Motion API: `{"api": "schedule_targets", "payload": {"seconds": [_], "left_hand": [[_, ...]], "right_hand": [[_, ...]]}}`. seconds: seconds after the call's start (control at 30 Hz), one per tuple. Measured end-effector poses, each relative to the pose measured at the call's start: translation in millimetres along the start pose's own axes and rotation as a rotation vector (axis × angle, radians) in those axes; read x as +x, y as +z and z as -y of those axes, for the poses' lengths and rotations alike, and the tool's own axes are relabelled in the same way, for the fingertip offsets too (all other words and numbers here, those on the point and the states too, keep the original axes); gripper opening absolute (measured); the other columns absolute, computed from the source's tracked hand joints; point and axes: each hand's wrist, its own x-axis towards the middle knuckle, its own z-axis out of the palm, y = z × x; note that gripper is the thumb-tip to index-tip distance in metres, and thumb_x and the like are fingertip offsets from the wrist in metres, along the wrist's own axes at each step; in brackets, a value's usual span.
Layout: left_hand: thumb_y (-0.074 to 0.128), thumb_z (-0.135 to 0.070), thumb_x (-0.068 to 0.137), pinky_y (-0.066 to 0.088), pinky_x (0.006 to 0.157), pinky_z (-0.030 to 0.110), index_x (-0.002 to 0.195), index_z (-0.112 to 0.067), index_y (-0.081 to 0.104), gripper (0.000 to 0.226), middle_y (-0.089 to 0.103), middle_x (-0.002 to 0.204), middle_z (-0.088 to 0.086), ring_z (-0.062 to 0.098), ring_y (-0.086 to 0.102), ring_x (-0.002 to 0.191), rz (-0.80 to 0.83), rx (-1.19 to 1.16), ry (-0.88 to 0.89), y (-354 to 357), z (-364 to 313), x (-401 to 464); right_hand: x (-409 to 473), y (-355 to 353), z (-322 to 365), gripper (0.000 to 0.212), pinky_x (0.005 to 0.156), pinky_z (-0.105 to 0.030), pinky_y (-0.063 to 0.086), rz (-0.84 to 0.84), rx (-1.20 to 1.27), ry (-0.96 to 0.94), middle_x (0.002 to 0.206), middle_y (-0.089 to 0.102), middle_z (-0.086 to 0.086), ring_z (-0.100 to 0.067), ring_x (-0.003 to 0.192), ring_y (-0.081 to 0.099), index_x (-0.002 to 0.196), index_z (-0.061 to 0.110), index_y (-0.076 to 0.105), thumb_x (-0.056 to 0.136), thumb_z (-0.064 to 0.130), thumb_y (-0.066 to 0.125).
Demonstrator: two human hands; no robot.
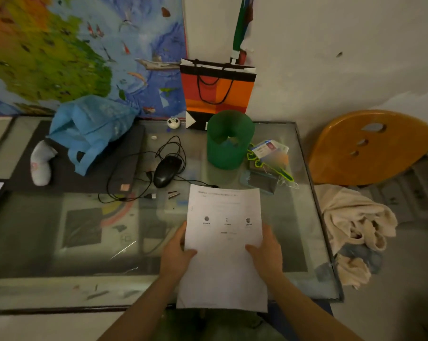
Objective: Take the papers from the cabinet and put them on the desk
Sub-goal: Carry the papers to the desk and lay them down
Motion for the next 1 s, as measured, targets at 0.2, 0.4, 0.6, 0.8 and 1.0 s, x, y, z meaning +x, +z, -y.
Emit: {"api": "schedule_targets", "payload": {"seconds": [0.2,0.4,0.6,0.8,1.0], "left_hand": [[0.074,-0.015,0.069,0.045,0.099,0.046,0.143,-0.028,0.024,0.090,0.041,0.132,0.012,0.031,0.046,0.120,-0.034,0.310,-0.081,10,9,3],[0.075,-0.030,0.072,0.043,0.099,0.040,0.142,-0.032,0.022,0.088,0.031,0.130,0.014,0.030,0.038,0.120,-0.021,0.581,-0.087,8,13,2],[0.075,-0.034,0.071,0.043,0.101,0.044,0.143,-0.033,0.014,0.095,0.029,0.136,0.013,0.032,0.035,0.127,0.034,0.654,-0.104,6,16,0],[0.064,-0.043,0.079,0.043,0.100,0.045,0.145,-0.036,0.010,0.085,0.037,0.138,0.015,0.033,0.041,0.127,0.051,0.643,-0.063,-6,15,-8],[0.052,-0.040,0.088,0.040,0.103,0.039,0.140,-0.030,0.026,0.060,0.043,0.139,0.011,0.028,0.045,0.123,-0.123,0.774,0.106,-43,-1,-27]], "right_hand": [[12,1,-8,0.055,0.089,-0.044,0.049,0.027,-0.168,0.002,0.121,0.054,-0.011,-0.030,0.113,0.052,0.125,0.016,0.043,0.077,0.019,0.071],[23,2,-10,0.058,0.088,-0.043,0.049,0.077,-0.266,0.004,0.124,0.048,-0.013,-0.031,0.114,0.051,0.128,0.016,0.041,0.079,0.022,0.071],[21,0,-8,0.069,0.094,-0.049,0.048,0.131,-0.413,0.012,0.134,0.042,-0.015,-0.034,0.124,0.043,0.139,0.018,0.027,0.084,0.031,0.066],[6,-3,0,0.081,0.107,-0.053,0.037,0.116,-0.620,0.013,0.146,0.030,-0.013,-0.034,0.134,0.032,0.145,0.018,0.011,0.085,0.042,0.060],[-19,-2,47,0.066,0.109,-0.049,0.032,0.115,-0.783,-0.294,0.152,0.021,-0.010,-0.033,0.137,0.027,0.146,0.022,0.009,0.093,0.044,0.043]]}}
